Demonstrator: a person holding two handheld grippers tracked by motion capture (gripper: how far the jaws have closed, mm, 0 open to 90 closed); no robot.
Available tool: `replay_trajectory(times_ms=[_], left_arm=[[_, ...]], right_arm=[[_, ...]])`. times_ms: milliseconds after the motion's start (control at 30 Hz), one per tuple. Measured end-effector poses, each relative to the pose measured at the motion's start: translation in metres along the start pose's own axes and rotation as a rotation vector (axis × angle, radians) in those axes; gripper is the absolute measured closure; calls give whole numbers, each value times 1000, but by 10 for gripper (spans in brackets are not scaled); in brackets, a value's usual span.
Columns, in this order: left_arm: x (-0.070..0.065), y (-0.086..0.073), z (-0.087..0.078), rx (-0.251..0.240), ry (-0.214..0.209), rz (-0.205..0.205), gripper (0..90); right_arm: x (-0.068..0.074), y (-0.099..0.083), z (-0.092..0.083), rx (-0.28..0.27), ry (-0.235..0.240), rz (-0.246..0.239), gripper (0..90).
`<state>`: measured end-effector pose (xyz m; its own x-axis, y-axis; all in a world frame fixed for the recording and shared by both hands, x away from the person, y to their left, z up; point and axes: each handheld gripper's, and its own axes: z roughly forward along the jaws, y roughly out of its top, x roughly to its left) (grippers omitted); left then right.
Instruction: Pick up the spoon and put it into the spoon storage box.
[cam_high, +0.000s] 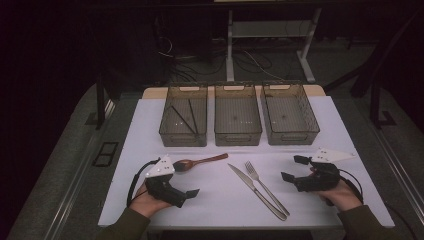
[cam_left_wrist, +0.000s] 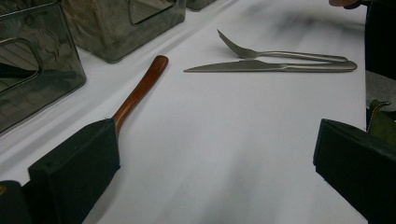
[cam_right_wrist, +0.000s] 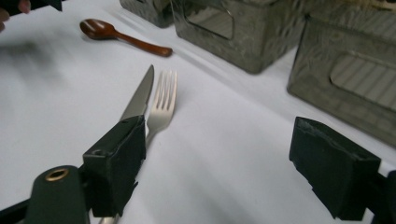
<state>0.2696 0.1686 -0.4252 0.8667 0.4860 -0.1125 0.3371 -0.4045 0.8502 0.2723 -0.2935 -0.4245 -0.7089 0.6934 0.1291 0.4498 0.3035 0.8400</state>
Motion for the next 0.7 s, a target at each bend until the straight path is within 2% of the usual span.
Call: replay_trajectory(times_ms=[167,433,533,700], left_arm=[[0,1,0,-1,4,3,0],[2,1,0,-2,5,-2,0],[3,3,-1,-6,8,0,0],[6,6,-5,-1,17,9,12]], right_arm=[[1,-11,-5,-4,-15,1,177],[5,-25,-16,7,-80,11,173],[4,-26,-18,0,-76,25,171],[5,-25,-14,10,-64,12,162]])
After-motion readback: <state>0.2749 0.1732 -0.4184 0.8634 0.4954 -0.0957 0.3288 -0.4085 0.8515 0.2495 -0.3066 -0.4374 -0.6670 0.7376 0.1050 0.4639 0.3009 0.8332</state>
